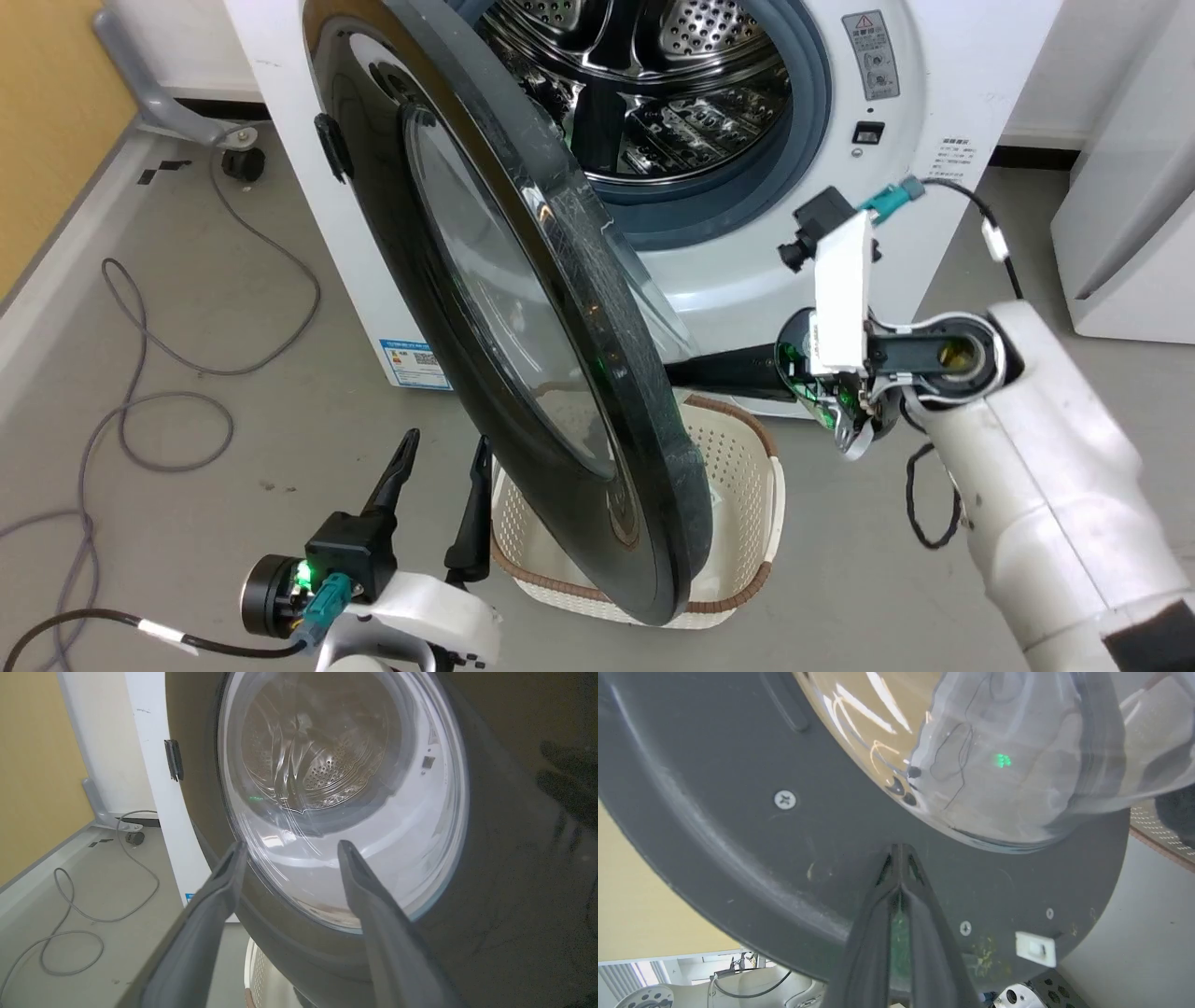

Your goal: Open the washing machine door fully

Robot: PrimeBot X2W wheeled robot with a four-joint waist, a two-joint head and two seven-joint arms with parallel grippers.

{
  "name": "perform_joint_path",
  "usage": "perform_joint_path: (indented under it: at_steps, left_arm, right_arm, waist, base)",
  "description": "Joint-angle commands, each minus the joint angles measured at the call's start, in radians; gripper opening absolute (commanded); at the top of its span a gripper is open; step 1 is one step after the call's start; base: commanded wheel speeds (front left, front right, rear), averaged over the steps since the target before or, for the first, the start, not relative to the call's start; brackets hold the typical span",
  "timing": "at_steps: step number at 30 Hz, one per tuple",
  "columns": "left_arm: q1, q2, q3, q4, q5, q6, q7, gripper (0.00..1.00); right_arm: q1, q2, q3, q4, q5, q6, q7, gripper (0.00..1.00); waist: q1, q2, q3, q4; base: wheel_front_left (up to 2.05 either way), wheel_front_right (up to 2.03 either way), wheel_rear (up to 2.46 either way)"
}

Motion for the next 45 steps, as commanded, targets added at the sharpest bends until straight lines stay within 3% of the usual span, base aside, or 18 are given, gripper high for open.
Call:
perform_joint_path:
  at_steps: [1,6,7,8,17,18,22,31,32,33,38,39,45]
  left_arm:
    - [0.011,0.006,-0.005,-0.001,-0.004,0.000,0.002,1.00]
    - [0.017,0.008,-0.008,0.003,-0.007,0.003,0.003,1.00]
    - [0.022,0.010,-0.006,0.005,-0.009,0.007,0.003,1.00]
    - [0.026,0.011,-0.005,0.006,-0.011,0.009,0.003,1.00]
    - [0.046,0.025,0.006,0.010,-0.023,0.023,0.006,1.00]
    - [0.046,0.025,0.006,0.010,-0.023,0.023,0.006,1.00]
    - [0.045,0.033,0.011,0.014,-0.028,0.026,0.006,1.00]
    - [0.053,0.047,0.029,0.023,-0.043,0.040,0.004,1.00]
    - [0.055,0.050,0.032,0.023,-0.046,0.042,0.003,1.00]
    - [0.055,0.050,0.032,0.023,-0.046,0.042,0.003,1.00]
    - [0.059,0.055,0.037,0.017,-0.049,0.050,0.001,1.00]
    - [0.057,0.058,0.037,0.012,-0.050,0.055,0.001,1.00]
    - [0.052,0.067,0.041,0.010,-0.055,0.058,0.001,1.00]
  right_arm:
    - [0.039,0.006,-0.023,-0.021,0.014,-0.001,-0.031,0.00]
    - [0.118,0.000,-0.095,-0.088,0.037,-0.001,-0.134,0.00]
    - [0.176,-0.002,-0.131,-0.140,0.052,-0.001,-0.186,0.67]
    - [0.210,-0.004,-0.144,-0.169,0.055,-0.001,-0.209,1.00]
    - [0.532,-0.008,-0.282,-0.334,-0.006,-0.001,-0.555,1.00]
    - [0.532,-0.008,-0.282,-0.334,-0.006,-0.001,-0.555,1.00]
    - [0.632,-0.015,-0.315,-0.358,-0.131,-0.001,-0.766,1.00]
    - [0.758,-0.029,-0.370,-0.333,-0.535,-0.001,-1.182,1.00]
    - [0.770,-0.024,-0.395,-0.339,-0.630,-0.001,-1.251,1.00]
    - [0.770,-0.024,-0.395,-0.339,-0.630,-0.001,-1.251,1.00]
    - [0.793,-0.014,-0.443,-0.431,-0.909,-0.001,-1.355,1.00]
    - [0.808,0.001,-0.463,-0.525,-1.061,-0.001,-1.372,1.00]
    - [0.868,0.022,-0.432,-0.699,-1.295,-0.001,-1.361,1.00]
  waist:
    - [0.0001,0.0000,-0.001,0.000]
    - [0.0001,0.0000,-0.011,-0.003]
    - [0.0001,0.0000,-0.017,-0.010]
    - [0.0001,0.0000,-0.019,-0.014]
    - [0.0001,0.0000,-0.035,-0.057]
    - [0.0001,0.0000,-0.035,-0.057]
    - [0.0001,0.0000,-0.035,-0.075]
    - [0.0001,0.0000,-0.046,-0.109]
    - [0.0001,0.0000,-0.048,-0.113]
    - [0.0001,0.0000,-0.048,-0.113]
    - [0.0001,0.0000,-0.044,-0.118]
    - [0.0001,0.0000,-0.038,-0.119]
    - [0.0001,0.0000,-0.034,-0.117]
  base:
    - [0.00,0.00,0.00]
    - [0.00,0.00,0.00]
    - [0.00,0.00,0.00]
    - [0.00,0.00,0.00]
    - [0.00,0.00,0.00]
    - [0.00,0.00,0.00]
    - [0.00,0.00,0.00]
    - [0.00,0.00,0.00]
    - [0.00,0.00,0.00]
    - [0.00,0.00,0.00]
    - [0.00,0.00,0.00]
    - [0.00,0.00,0.00]
    - [0.00,0.00,0.00]
